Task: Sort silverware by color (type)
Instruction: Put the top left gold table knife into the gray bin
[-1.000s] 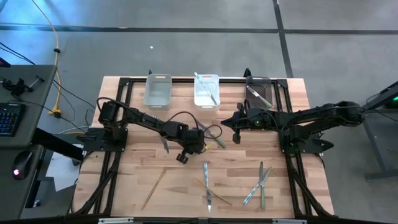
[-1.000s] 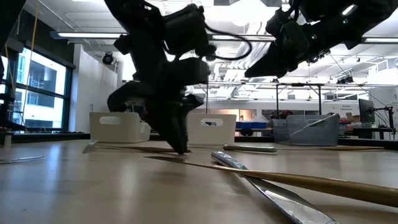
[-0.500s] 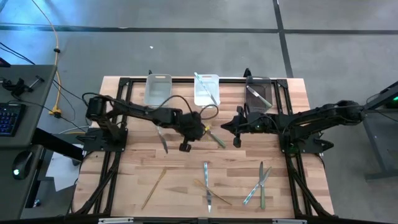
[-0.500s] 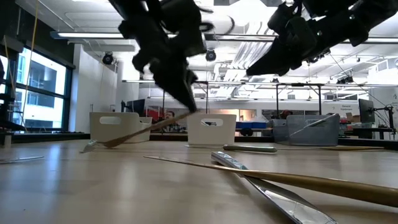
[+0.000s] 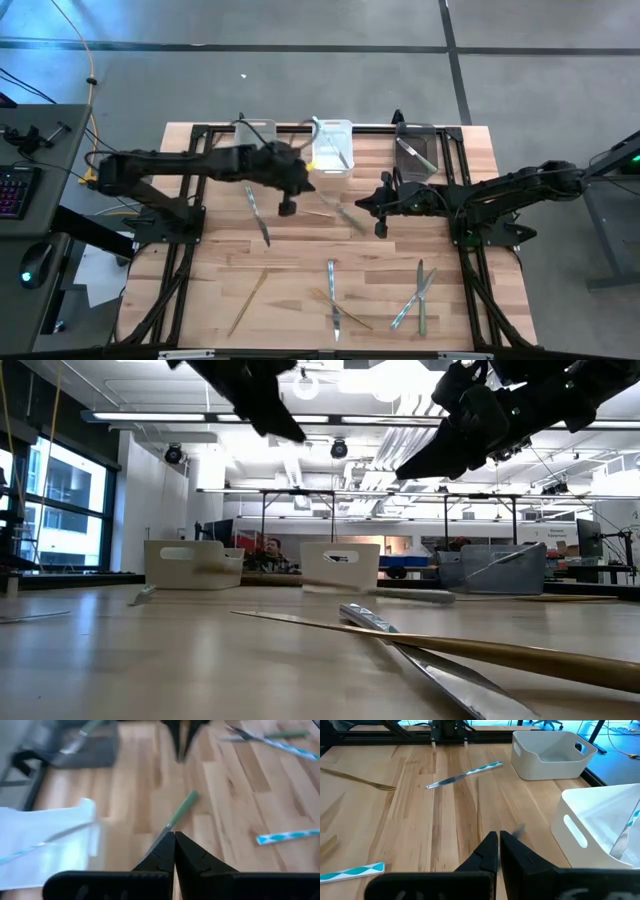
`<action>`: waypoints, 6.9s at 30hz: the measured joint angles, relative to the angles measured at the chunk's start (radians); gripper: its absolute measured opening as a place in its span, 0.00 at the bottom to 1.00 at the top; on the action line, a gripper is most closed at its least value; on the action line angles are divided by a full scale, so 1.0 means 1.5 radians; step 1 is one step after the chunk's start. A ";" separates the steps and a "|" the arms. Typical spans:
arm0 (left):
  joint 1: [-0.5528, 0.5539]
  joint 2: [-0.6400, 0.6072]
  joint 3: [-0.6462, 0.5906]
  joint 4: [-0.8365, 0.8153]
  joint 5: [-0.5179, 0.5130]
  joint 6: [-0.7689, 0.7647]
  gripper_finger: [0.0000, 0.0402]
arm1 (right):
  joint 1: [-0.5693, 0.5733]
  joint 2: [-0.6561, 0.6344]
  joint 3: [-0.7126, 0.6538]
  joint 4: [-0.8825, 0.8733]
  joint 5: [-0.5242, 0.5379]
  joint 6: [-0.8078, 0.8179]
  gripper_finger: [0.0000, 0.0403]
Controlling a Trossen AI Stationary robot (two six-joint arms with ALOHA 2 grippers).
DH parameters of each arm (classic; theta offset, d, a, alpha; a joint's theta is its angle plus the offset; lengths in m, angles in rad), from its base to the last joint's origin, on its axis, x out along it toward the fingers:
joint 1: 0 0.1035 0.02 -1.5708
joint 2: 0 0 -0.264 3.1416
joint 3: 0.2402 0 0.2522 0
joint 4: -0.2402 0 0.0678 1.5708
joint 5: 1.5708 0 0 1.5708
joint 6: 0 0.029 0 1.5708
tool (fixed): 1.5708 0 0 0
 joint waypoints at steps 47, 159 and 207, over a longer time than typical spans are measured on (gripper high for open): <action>-0.013 -0.013 -0.436 0.486 -0.004 -0.151 0.00 | 0.037 0.555 0.351 -0.041 0.099 0.300 0.37; 0.187 -0.233 -0.220 -0.151 -0.169 -0.108 0.00 | 0.105 0.434 0.356 -0.239 0.215 0.044 0.28; 0.432 -0.161 -0.480 0.240 -0.160 -0.204 0.00 | 0.104 0.433 0.358 -0.234 0.222 0.032 0.28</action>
